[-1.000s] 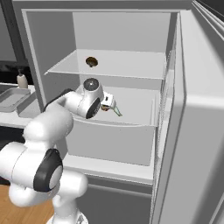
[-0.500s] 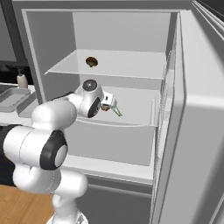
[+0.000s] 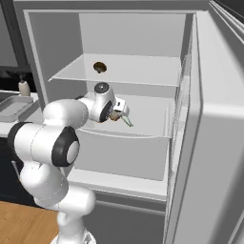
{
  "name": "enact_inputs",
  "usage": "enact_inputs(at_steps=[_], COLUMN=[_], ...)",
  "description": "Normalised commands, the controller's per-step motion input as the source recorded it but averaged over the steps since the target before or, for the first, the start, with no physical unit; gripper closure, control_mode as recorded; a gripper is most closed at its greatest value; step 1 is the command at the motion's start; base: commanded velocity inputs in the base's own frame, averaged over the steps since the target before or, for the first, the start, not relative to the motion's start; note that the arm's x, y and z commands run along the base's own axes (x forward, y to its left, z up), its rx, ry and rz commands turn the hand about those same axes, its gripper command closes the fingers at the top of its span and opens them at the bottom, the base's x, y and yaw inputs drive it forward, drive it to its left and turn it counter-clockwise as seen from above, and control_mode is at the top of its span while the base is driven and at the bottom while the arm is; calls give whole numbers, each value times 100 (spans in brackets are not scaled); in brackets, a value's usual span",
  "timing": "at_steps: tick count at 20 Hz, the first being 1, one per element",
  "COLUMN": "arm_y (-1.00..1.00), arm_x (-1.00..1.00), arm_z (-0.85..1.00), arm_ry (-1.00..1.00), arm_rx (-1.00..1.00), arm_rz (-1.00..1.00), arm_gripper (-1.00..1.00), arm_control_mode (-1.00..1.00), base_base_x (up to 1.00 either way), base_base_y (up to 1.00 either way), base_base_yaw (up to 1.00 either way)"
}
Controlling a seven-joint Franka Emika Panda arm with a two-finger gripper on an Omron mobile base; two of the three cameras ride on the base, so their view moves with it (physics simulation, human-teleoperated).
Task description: Place one mushroom and one fish in each tupperware on the nearby counter, to pack two identical lunches.
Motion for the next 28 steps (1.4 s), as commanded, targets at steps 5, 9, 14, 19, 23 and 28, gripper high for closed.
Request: enact_inputs(at_steps=[5, 9, 14, 19, 23, 28], arm_y=[0, 0, 0, -9, -8, 0], arm_x=[16, 0, 27, 45, 7, 14], arm_z=[-27, -48, -25, 0, -3, -11], arm_ry=[4, 0, -1, 1, 0, 0], arm_rx=[0, 0, 0, 1, 1, 0], arm_rz=[-2, 0, -1, -4, 0, 0], arm_gripper=[-100, -100, -100, -100, -100, 100], arm_control_mode=[-100, -100, -100, -100, -100, -100], base_base_x=[0, 0, 0, 0, 0, 0], base_base_y=[0, 0, 0, 0, 0, 0], base_base_yaw=[0, 0, 0, 0, 0, 0])
